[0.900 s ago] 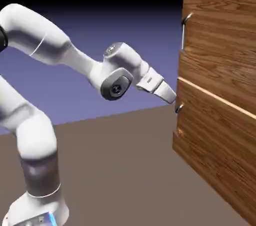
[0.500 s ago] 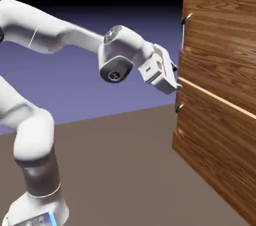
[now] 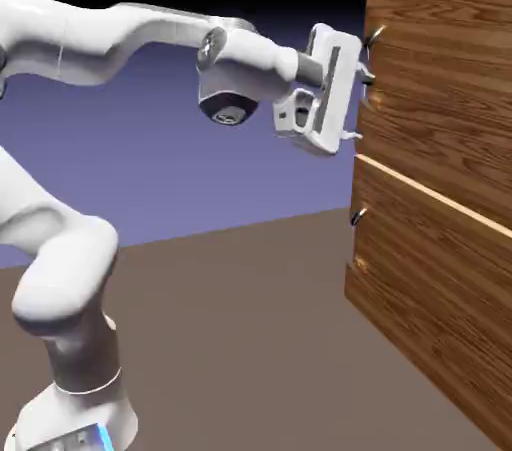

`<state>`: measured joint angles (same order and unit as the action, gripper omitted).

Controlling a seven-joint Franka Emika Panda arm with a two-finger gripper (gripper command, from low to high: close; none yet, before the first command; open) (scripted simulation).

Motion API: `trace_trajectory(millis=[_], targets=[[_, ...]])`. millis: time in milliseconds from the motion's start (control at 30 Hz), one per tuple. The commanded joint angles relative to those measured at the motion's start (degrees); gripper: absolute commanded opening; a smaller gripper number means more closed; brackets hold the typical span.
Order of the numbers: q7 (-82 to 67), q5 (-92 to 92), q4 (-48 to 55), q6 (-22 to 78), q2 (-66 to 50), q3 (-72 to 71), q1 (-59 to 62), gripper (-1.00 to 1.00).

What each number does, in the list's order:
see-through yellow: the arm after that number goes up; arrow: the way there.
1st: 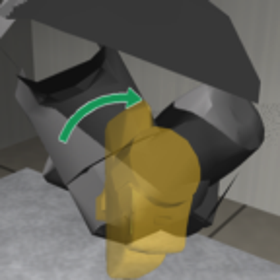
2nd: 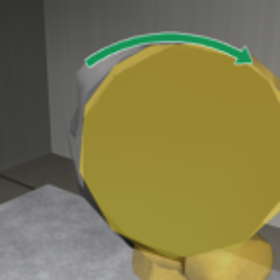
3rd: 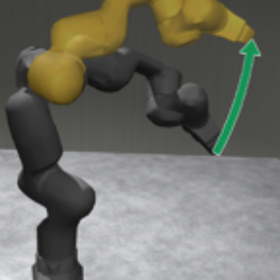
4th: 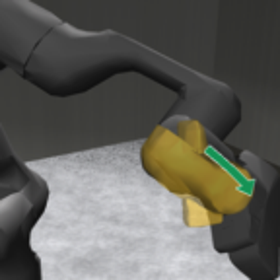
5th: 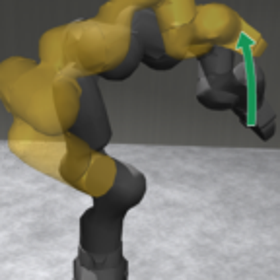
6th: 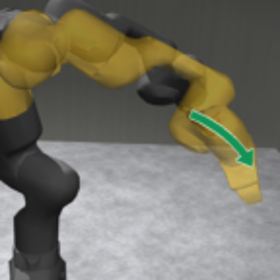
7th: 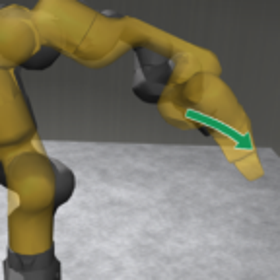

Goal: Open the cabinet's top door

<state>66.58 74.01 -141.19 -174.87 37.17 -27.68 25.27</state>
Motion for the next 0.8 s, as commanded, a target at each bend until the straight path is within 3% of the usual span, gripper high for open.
trace_trajectory(millis=[0, 767], targets=[[0.81, 2.5, 0.67, -0.03, 0.15, -0.93, 0.88, 0.0], [19.5, 59.82, 16.02, -0.7, 3.65, -22.37, 20.98, 0.0]])
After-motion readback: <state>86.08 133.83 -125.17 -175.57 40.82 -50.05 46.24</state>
